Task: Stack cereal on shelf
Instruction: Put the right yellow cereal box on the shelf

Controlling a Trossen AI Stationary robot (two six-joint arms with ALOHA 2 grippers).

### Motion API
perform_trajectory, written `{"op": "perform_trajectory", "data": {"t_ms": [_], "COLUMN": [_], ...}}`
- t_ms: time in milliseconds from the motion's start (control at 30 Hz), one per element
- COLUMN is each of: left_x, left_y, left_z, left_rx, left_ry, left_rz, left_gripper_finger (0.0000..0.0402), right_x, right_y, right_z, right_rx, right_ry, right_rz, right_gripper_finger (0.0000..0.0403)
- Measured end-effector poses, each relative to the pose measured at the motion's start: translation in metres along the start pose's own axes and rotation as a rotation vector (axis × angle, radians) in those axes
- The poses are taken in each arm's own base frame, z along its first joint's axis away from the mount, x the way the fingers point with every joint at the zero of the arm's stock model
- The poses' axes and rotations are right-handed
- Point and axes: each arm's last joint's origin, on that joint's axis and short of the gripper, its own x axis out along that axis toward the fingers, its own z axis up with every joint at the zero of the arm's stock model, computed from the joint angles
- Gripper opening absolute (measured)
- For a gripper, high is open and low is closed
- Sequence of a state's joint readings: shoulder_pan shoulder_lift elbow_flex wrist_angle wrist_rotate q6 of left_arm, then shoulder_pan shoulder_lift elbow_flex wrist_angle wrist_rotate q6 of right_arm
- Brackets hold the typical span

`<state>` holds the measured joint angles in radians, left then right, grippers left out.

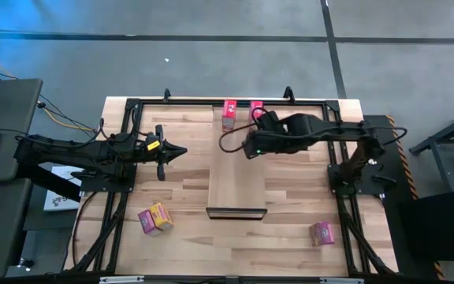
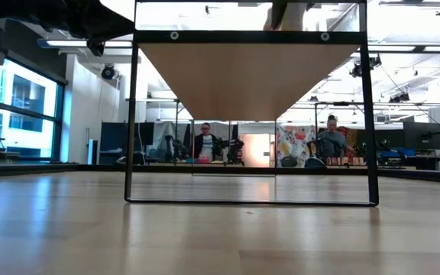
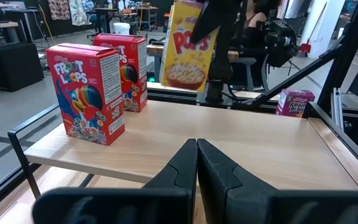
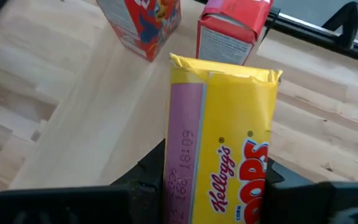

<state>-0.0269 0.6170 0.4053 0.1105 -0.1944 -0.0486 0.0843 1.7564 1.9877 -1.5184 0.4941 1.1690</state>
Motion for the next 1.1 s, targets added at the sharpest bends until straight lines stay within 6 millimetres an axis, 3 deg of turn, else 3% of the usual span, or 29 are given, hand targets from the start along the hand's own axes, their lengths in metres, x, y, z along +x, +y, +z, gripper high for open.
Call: {"op": "perform_trajectory", "data": {"t_ms": [433,600,833,1100], "left_x": [0.0,0.0,0.0,0.0], "left_y": [0.0,0.0,0.0,0.0], "left_z": [0.0,0.0,0.0,0.0], "left_rx": [0.0,0.0,-0.001,-0.001], "left_ry": [0.0,0.0,0.0,0.0], "left_rz": [0.002,0.002,0.002,0.003], "left_gripper_finger": [0.0003,0.0003,0.0003,0.0003], "right_x": [0.017,0.019,0.038,0.04], "right_y": [0.007,0.007,0.007,0.007], "right_z": [-0.001,-0.003,-0.01,-0.008], "right_rx": [0.115,0.113,0.098,0.106], "right_ry": [0.024,0.04,0.075,0.053], "right_rz": [-0.064,-0.061,-0.103,-0.105], "right_gripper_finger": [0.0106,0.0106,0.0106,0.0106]}}
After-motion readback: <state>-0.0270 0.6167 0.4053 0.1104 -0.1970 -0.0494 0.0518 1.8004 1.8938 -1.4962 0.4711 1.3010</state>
